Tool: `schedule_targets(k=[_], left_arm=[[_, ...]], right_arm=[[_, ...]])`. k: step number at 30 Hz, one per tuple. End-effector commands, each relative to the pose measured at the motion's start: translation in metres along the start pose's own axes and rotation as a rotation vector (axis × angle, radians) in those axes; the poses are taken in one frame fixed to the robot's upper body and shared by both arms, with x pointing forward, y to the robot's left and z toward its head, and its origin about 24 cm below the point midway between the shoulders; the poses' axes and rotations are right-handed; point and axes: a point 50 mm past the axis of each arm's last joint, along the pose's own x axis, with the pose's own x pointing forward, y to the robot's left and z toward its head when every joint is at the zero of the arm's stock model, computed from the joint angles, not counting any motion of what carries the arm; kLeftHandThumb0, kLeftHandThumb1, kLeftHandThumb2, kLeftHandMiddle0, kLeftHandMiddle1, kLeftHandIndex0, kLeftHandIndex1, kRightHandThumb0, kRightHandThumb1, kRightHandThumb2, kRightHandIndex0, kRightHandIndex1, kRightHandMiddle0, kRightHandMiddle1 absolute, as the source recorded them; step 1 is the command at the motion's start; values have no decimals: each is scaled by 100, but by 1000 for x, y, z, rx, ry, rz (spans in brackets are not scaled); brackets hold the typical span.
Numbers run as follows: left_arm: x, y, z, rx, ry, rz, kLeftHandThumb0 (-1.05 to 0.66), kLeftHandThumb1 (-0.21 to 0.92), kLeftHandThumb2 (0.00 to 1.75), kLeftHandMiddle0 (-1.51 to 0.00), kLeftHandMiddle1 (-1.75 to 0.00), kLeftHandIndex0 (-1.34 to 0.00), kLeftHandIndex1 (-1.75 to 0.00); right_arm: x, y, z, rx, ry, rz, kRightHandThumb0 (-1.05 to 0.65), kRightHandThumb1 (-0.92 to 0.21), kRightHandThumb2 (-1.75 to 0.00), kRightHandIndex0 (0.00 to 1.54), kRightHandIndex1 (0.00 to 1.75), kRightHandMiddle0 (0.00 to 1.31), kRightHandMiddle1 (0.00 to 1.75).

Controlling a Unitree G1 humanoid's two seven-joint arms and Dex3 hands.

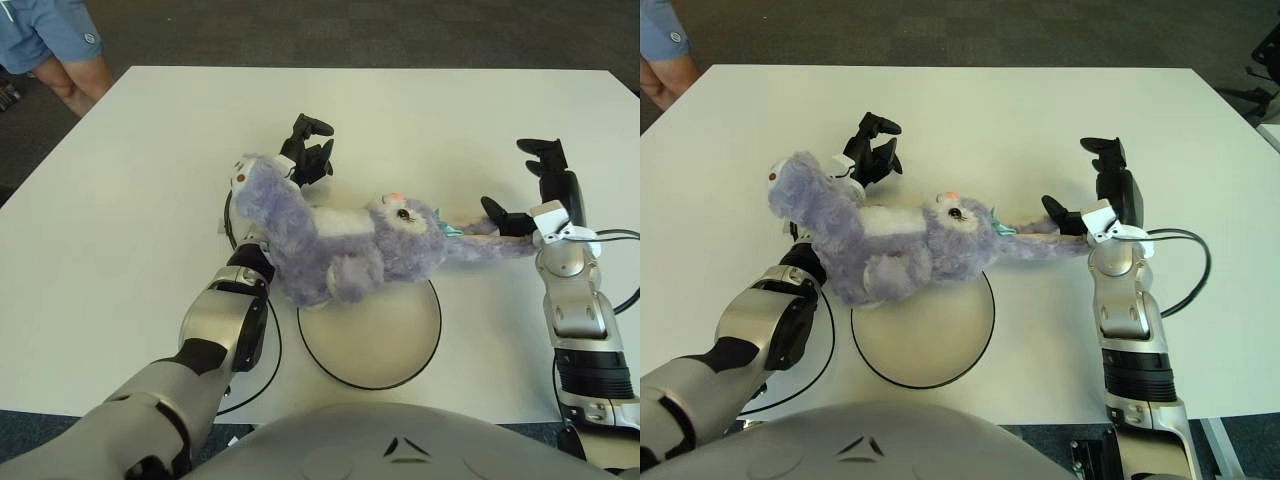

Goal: Put the doll into the plate.

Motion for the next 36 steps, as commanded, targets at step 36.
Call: schedule_targets(k=[36], left_arm=[[-2, 9, -5, -70, 31, 31, -34, 92, 54, -78, -170, -17, -175]], right_arm=[[16, 0, -20, 416, 46, -163, -39, -53, -100, 31, 98, 0, 137]])
